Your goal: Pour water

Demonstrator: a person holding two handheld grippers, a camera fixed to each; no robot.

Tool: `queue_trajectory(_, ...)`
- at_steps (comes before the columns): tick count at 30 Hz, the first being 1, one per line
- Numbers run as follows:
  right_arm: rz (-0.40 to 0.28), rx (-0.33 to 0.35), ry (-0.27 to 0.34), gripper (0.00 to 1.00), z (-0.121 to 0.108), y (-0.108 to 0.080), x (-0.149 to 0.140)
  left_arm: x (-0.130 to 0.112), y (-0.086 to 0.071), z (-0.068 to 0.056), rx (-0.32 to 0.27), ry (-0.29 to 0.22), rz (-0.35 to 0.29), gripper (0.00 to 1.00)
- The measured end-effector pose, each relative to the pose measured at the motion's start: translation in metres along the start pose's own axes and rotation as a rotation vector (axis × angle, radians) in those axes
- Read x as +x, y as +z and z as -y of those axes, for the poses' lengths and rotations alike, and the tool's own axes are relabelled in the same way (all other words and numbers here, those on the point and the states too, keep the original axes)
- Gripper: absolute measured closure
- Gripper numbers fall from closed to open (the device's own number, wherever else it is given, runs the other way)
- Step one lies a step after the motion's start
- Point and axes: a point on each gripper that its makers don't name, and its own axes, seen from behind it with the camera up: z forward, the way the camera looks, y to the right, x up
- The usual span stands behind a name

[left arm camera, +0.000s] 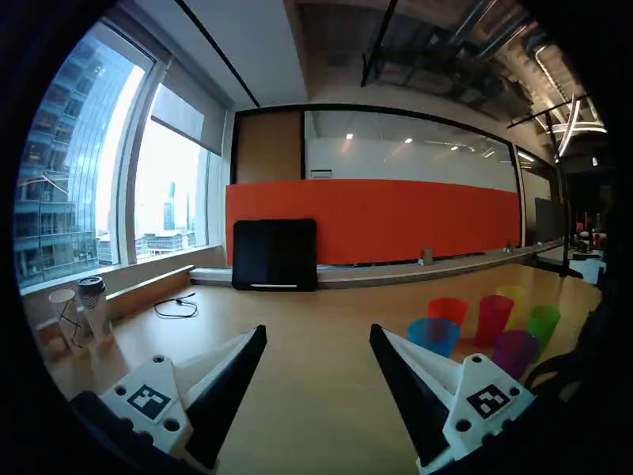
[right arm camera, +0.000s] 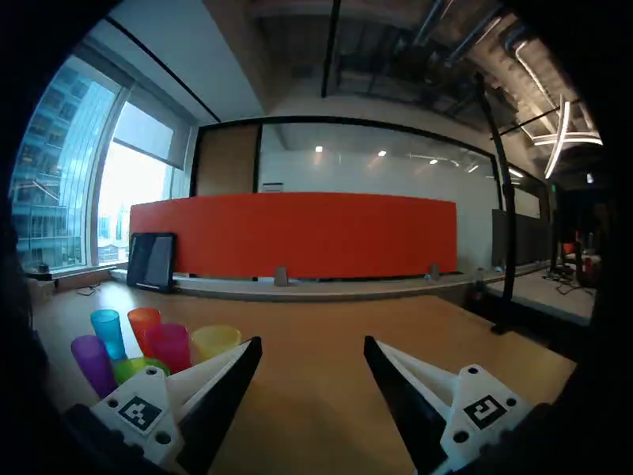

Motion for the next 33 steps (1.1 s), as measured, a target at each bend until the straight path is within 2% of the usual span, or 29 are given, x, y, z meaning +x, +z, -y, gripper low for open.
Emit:
queue_trajectory(3,0.012,-0.005,-0.009,0.0,-0.005,0.0,0.012,0.006,0.0,0.0,-0.001,-0.006,0.008,0.03)
queue_trajectory(9,0.034,0.006,-0.01,0.0,-0.009,0.003,0.045,0.027,0.007,-0.01,-0.051,-0.041,0.04,0.03)
queue_trajectory(18,0.054,0.038,0.017,0.0,-0.006,0.012,0.1,0.1,0.022,-0.014,-0.102,-0.048,0.008,0.03)
queue_trajectory(24,0.054,0.061,0.035,0.0,0.0,0.022,0.135,0.15,0.026,-0.016,-0.133,-0.02,-0.022,0.03)
queue_trajectory(29,0.038,0.073,0.022,0.0,0.003,0.028,0.162,0.183,0.029,-0.016,-0.153,0.0,-0.039,0.03)
queue_trajectory(33,0.026,0.083,0.017,0.0,0.007,0.031,0.18,0.2,0.031,-0.015,-0.162,0.014,-0.043,0.03)
